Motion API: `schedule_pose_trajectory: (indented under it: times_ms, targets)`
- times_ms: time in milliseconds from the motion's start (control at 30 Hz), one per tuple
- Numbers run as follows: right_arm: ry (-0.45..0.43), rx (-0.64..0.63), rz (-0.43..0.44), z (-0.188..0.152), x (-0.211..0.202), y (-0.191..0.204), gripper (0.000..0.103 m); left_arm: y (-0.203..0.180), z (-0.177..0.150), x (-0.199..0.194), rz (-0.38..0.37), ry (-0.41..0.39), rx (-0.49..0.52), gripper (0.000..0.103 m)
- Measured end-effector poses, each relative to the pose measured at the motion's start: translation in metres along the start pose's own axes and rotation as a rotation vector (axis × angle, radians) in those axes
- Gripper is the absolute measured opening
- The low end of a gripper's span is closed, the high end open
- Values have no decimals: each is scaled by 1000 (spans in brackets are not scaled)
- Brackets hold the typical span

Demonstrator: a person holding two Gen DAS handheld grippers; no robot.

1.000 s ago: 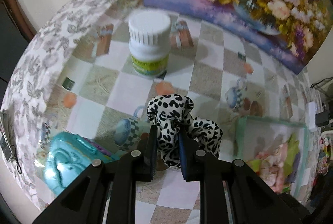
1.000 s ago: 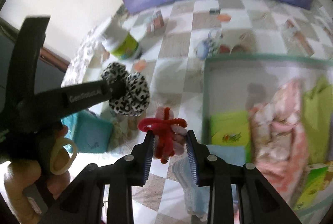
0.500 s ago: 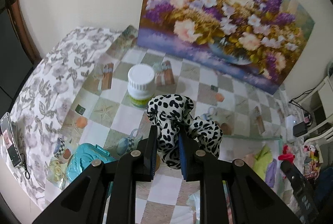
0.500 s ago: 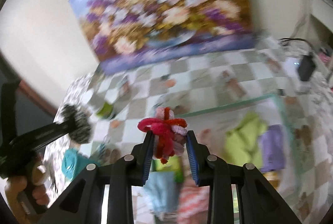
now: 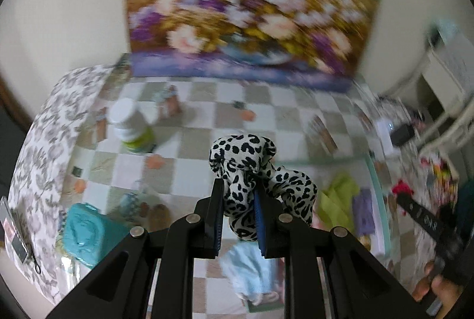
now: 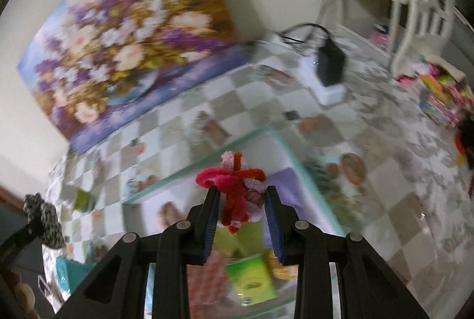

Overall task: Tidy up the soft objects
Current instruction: 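Lift the scrunchie and red toy and carry them over the tray with both tools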

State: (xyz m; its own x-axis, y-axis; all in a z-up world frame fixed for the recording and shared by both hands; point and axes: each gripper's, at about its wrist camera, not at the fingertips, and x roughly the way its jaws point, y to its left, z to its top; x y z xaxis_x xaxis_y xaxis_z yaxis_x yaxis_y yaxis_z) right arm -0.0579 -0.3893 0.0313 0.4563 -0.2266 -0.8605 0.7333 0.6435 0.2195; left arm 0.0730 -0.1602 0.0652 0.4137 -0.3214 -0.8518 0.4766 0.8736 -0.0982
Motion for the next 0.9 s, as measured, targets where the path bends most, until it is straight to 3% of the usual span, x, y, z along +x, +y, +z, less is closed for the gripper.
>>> schedule_pose_trajectory:
  times_ms: [267, 733, 833, 900]
  targets:
    - [83, 33, -19, -6, 27, -23, 32, -62, -31, 37, -29, 108, 148, 19]
    - [221, -73, -9, -31, 69, 4, 34, -51, -51, 89, 3, 244, 80, 22]
    - [227, -94, -16, -32, 68, 9, 34, -49, -51, 91, 0, 256, 64, 35]
    - [225, -98, -13, -31, 67, 10, 35, -47, -50, 91, -7, 261, 49, 52]
